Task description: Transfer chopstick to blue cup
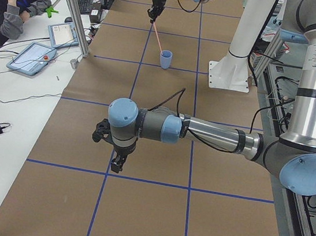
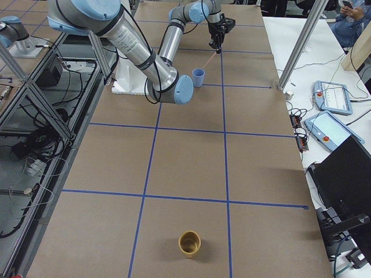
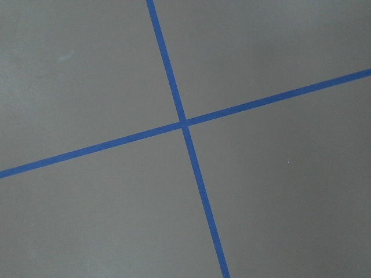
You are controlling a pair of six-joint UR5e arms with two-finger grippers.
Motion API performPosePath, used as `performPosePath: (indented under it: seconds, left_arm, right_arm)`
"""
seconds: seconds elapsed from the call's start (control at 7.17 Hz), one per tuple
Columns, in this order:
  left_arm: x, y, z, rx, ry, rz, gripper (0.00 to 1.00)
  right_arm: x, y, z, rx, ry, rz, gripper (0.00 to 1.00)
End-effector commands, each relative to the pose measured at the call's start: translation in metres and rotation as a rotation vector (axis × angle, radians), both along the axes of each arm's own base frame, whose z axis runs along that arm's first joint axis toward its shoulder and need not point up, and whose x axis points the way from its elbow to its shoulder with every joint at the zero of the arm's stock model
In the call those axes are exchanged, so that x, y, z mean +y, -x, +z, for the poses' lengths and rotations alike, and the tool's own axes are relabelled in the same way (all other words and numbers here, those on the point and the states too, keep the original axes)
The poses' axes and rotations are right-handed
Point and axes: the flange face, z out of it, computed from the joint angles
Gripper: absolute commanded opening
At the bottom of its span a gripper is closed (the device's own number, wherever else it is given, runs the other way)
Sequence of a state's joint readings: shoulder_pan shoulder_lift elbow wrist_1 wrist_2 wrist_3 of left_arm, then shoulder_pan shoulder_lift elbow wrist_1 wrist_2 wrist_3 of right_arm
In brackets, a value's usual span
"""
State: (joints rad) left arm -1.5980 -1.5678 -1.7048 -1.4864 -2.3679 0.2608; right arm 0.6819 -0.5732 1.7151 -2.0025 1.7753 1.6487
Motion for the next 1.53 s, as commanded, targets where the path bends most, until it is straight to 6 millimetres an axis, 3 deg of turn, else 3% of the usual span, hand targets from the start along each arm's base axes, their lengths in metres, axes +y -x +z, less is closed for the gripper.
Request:
performPosePath:
  seconds: [0.0,0.14,0.42,0.56,0.84,0.98,1.39]
  left_arm:
    - [-0.001,-0.001,0.001,0.001,0.002,0.0,0.99]
    - [-0.001,0.0,0.001,-0.001,0.002,0.0,0.99]
    - [-0.001,-0.001,0.003,-0.001,0.004,0.003,0.99]
    - [-0.001,-0.001,0.003,-0.001,0.004,0.003,0.99]
    - [0.0,-0.001,0.004,-0.001,0.004,0.004,0.99]
    - [0.0,-0.001,0.004,-0.001,0.005,0.003,0.99]
    - [0.0,-0.001,0.003,-0.001,0.003,0.004,0.99]
  right_arm:
    - [0.003,0.002,-0.001,0.039,0.007,0.006,0.0]
    - [0.005,-0.001,0.0,0.035,0.003,0.0,0.0]
    - [0.02,-0.026,-0.025,-0.025,-0.044,0.007,0.0]
    - [0.02,-0.028,-0.025,-0.025,-0.047,0.008,0.0]
    - [0.021,-0.019,0.007,0.014,-0.019,-0.005,0.0]
    - [0.029,-0.004,0.027,0.041,-0.006,-0.024,0.0]
    - [0.044,0.017,0.037,0.051,-0.003,-0.054,0.0]
